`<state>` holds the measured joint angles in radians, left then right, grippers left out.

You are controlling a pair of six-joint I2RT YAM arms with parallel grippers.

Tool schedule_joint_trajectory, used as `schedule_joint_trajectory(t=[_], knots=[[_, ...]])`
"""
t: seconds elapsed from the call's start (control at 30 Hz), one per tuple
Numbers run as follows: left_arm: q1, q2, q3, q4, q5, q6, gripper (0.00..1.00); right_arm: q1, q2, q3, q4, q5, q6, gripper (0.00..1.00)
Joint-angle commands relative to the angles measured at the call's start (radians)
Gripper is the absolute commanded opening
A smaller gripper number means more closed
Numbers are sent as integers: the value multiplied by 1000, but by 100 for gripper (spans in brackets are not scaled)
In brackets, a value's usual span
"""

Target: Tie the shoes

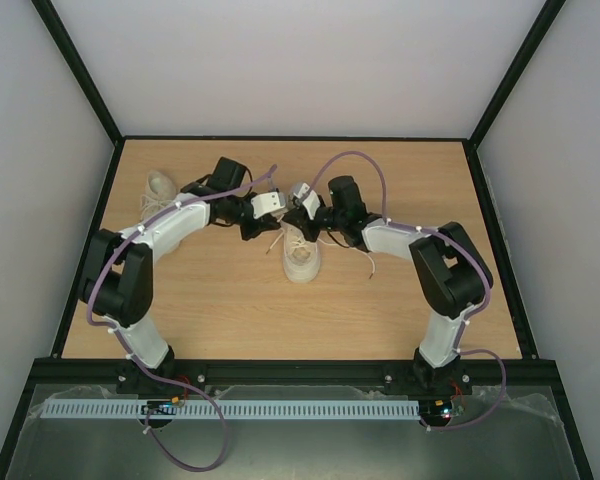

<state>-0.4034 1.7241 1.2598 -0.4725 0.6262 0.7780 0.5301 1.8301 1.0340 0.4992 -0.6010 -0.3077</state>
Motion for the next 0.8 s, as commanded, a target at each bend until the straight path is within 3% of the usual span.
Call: schedule_joint_trajectory(t=[0.0, 0.3, 0.53, 0.77], knots=[[-1, 2, -45, 83, 12, -11, 3, 1, -64, -11, -9, 45, 1, 1], [5, -52, -112, 352, -122, -331, 53, 0, -112, -11, -105, 112, 152, 1], [-52, -78, -138, 384, -278, -451, 58, 0, -108, 21, -173, 191, 297, 1], [-95, -99, -192, 460, -289, -509, 59, 0, -93, 69, -248, 256, 490, 1]])
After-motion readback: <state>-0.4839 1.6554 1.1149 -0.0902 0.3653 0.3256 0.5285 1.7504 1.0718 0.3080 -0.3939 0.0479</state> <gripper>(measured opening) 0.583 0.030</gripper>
